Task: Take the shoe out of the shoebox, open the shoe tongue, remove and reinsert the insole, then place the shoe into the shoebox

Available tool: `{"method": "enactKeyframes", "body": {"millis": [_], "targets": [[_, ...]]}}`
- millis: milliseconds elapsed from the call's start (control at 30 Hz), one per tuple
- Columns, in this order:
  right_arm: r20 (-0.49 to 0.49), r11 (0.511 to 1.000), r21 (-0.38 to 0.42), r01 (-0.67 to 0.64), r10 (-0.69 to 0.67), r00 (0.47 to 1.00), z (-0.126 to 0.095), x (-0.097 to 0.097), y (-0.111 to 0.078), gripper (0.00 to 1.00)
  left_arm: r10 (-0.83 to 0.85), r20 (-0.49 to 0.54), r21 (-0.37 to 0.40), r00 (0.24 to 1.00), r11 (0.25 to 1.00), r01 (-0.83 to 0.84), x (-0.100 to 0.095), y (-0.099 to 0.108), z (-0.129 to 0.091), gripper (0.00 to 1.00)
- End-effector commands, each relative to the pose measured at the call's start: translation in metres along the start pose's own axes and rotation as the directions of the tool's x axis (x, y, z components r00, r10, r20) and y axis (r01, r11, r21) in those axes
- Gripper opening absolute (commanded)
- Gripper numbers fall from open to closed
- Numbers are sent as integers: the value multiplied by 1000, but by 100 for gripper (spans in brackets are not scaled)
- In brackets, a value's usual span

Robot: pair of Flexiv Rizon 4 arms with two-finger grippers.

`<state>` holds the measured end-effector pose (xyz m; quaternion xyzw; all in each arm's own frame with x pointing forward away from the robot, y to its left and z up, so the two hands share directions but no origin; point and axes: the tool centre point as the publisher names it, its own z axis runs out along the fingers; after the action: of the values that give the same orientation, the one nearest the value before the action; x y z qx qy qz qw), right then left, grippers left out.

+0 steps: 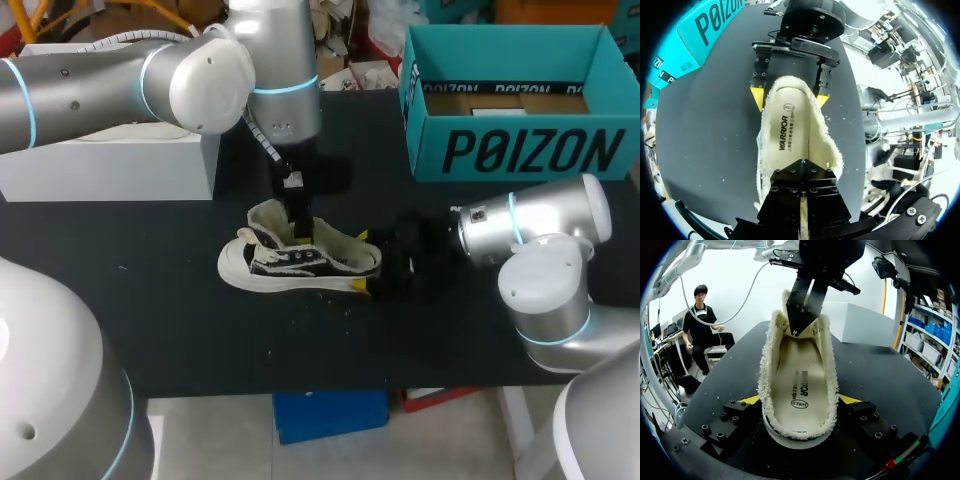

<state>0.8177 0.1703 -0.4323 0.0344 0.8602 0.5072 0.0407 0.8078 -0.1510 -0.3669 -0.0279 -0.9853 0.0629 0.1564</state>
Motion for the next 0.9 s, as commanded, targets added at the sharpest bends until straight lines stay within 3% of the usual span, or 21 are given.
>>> {"method": "enactKeyframes", "body": {"millis": [33,333,900], "targets": [[1,1000,0,-1,1,1000,1,0,-2,0,1,-5,5,1000,1000,-1,1,0,9,0],[1,1000,0,-1,1,1000,1,0,-2,0,2,-25,-12,1000,1000,-2,10,0,22,0],[1,1000,0,-1,1,1000,1,0,-2,0,-21,-23,-28,1000,999,21,10,1,22,0]]}}
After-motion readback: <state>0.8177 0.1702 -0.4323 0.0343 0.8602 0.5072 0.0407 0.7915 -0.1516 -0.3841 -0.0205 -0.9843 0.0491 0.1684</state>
